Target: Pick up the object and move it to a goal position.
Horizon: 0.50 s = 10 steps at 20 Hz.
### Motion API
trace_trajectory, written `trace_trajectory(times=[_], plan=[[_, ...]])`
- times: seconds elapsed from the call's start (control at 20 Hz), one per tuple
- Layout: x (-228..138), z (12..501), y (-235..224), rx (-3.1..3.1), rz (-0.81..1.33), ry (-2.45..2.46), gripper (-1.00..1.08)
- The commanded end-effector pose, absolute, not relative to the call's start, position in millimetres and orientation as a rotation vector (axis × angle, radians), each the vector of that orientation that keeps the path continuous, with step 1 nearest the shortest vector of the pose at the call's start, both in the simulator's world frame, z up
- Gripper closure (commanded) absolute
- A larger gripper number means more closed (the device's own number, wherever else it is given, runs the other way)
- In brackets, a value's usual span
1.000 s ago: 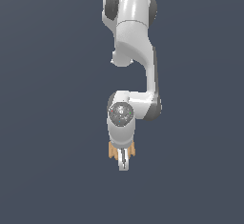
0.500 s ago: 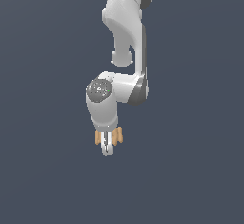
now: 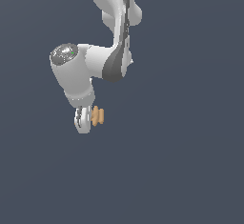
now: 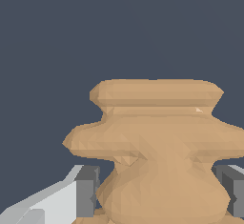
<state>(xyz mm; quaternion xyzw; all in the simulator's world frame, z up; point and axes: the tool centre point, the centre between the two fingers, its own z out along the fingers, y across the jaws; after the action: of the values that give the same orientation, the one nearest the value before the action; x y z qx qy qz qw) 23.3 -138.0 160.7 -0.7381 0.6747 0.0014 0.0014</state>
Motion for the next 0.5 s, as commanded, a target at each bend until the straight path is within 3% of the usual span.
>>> trace_trajectory(times=[0.0,0.45], plan=[[10,178,-158,-2.316,0.005,2.117,1.08],[-26,231,-216,-2.317,0.003,2.118,1.08]])
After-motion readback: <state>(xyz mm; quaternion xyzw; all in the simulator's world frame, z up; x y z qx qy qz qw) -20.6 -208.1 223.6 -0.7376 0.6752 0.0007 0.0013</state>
